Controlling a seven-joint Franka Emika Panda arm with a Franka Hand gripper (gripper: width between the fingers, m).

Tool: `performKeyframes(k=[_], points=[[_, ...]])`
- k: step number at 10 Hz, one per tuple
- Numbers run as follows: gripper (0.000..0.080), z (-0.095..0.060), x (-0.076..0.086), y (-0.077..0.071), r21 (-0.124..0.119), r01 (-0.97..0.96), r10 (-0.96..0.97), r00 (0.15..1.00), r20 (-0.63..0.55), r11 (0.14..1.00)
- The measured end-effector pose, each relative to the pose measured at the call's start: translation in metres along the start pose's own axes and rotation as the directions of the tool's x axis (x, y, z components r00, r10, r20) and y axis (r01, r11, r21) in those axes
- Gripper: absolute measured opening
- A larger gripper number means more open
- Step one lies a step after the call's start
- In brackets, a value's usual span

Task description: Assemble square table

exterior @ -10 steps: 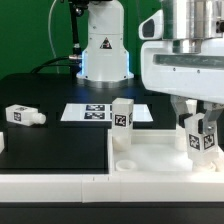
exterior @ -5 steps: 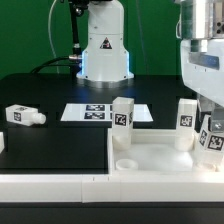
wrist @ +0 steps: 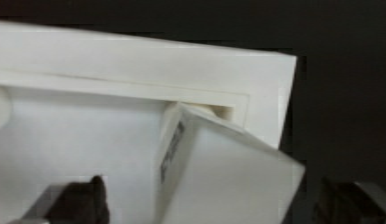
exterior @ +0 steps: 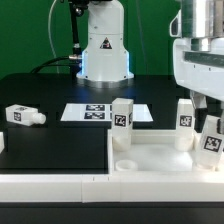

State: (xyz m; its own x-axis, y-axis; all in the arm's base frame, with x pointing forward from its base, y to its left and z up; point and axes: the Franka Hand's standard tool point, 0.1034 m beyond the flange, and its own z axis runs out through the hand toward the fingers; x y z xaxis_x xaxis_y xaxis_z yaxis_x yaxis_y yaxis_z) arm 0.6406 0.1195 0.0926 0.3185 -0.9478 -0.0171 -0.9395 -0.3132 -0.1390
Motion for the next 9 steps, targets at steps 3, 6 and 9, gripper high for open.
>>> performKeyframes(k=[3, 6, 9], points=[[0.0645, 0.0004, 0.0002, 0.0005, -0.001, 0.207, -0.207, 0.978, 0.001, 0.978], [0.0648, 0.0059, -0.0004, 0.0022, -0.028, 0.528, -0.529, 0.849, -0.010, 0.848], [0.0637, 0.0087, -0.0014, 0.0036, -0.033, 0.535, -0.535, 0.845, -0.008, 0.844]])
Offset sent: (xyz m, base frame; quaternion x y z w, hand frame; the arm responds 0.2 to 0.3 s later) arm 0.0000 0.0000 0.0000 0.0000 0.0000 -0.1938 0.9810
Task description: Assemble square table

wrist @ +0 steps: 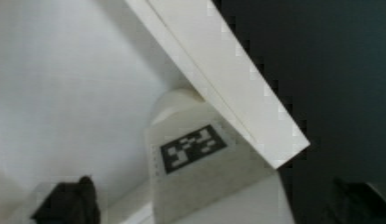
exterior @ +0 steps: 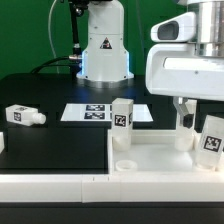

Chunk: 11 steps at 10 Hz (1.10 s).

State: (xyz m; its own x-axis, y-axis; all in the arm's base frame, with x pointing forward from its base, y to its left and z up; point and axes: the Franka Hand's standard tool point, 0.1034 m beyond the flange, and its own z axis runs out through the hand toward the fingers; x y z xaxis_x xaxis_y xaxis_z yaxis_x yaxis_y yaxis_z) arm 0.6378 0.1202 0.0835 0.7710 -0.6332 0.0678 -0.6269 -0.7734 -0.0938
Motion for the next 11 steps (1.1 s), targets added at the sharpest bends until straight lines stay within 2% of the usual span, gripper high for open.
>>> performKeyframes(k=[2, 4, 5, 8, 9, 10, 11], points=[[0.0288, 0.000, 0.000, 0.000, 0.000, -0.091, 0.091, 0.996, 0.001, 0.996], [0.0289, -0.003, 0.005, 0.003, -0.006, -0.289, 0.289, 0.957, 0.012, 0.957], [0.0289, -0.002, 0.007, 0.005, -0.001, -0.412, 0.412, 0.911, 0.021, 0.911], [0.0288, 0.003, 0.002, 0.001, 0.013, -0.789, 0.787, 0.614, 0.059, 0.614], [0.0288, 0.004, -0.002, -0.003, 0.035, -0.856, 0.853, 0.517, 0.071, 0.516], [0.0288, 0.005, -0.001, -0.005, 0.042, -0.899, 0.896, 0.438, 0.077, 0.436], [0.0288, 0.005, -0.001, -0.005, 0.042, -0.917, 0.914, 0.398, 0.084, 0.396]])
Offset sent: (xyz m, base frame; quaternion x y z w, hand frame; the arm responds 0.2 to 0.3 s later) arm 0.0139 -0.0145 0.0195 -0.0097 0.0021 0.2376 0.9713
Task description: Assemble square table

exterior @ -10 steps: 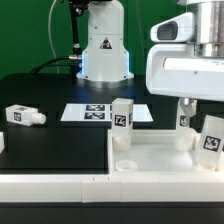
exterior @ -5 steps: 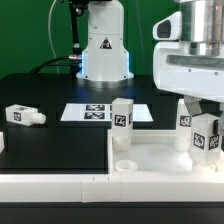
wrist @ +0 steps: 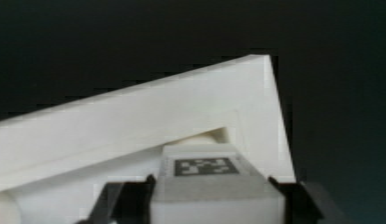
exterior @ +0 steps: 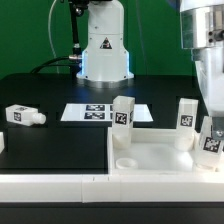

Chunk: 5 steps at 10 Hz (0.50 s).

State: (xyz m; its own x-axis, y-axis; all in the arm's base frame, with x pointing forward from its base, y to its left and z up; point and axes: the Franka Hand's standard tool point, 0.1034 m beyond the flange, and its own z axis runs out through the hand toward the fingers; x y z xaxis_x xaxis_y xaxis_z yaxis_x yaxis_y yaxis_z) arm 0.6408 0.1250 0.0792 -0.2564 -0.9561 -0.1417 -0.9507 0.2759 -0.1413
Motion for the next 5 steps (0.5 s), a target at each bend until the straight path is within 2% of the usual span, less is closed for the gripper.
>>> performKeyframes(k=[1, 2, 3, 4, 5], points=[[0.0288, 0.000, 0.000, 0.000, -0.001, -0.016, 0.016, 1.000, 0.000, 1.000], [0.0395, 0.000, 0.000, 0.001, -0.014, 0.075, -0.075, 0.997, -0.004, 0.997], [0.0530, -0.003, 0.002, -0.001, -0.041, 0.227, -0.227, 0.974, 0.000, 0.973], [0.0612, -0.006, 0.005, -0.009, -0.025, 0.384, -0.384, 0.923, 0.005, 0.923], [0.0612, -0.005, 0.009, -0.011, -0.003, 0.567, -0.567, 0.824, -0.005, 0.824]])
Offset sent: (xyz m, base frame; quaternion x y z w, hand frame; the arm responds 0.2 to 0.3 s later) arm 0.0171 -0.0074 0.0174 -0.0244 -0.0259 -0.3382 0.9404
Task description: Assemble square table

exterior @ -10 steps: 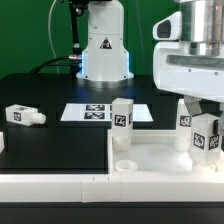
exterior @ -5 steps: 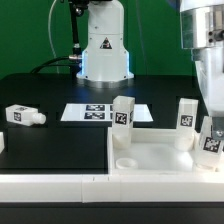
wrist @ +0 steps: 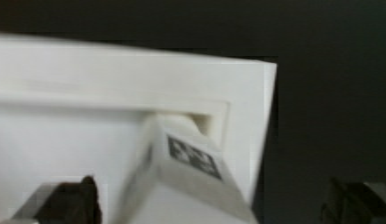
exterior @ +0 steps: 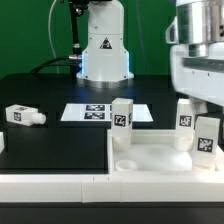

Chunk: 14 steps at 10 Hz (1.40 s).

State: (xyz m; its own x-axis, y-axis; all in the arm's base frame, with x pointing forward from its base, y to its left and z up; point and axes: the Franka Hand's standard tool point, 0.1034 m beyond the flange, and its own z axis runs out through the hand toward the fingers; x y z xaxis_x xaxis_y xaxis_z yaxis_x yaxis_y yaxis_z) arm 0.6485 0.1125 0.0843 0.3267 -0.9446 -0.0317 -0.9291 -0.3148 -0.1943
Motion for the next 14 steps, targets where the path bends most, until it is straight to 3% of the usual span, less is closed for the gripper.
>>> performKeyframes(k=[1, 4, 5, 6, 7, 9, 10, 11, 12, 14], points=[[0.0643, 0.0006, -0.0031, 0.0018, -0.019, 0.093, -0.093, 0.996, 0.003, 0.995], [0.0649, 0.0005, -0.0010, 0.0020, -0.018, 0.258, -0.258, 0.966, 0.004, 0.966], [0.0649, 0.0007, -0.0001, 0.0024, -0.026, 0.389, -0.389, 0.921, -0.001, 0.921], [0.0649, 0.0015, 0.0007, 0.0033, -0.052, 0.558, -0.559, 0.829, -0.011, 0.828], [0.0649, 0.0016, 0.0007, 0.0033, -0.050, 0.528, -0.529, 0.848, -0.012, 0.848], [0.0412, 0.0016, 0.0008, 0.0034, -0.051, 0.521, -0.522, 0.853, -0.013, 0.852], [0.0412, 0.0016, 0.0011, 0.0035, -0.050, 0.506, -0.507, 0.862, -0.013, 0.861], [0.0294, 0.0018, 0.0033, 0.0050, -0.053, 0.434, -0.436, 0.900, -0.017, 0.899], [0.0294, 0.0019, 0.0041, 0.0057, -0.053, 0.358, -0.359, 0.933, -0.021, 0.932], [0.0294, 0.0027, 0.0051, 0.0093, -0.045, -0.023, 0.022, 0.999, -0.023, 0.999]])
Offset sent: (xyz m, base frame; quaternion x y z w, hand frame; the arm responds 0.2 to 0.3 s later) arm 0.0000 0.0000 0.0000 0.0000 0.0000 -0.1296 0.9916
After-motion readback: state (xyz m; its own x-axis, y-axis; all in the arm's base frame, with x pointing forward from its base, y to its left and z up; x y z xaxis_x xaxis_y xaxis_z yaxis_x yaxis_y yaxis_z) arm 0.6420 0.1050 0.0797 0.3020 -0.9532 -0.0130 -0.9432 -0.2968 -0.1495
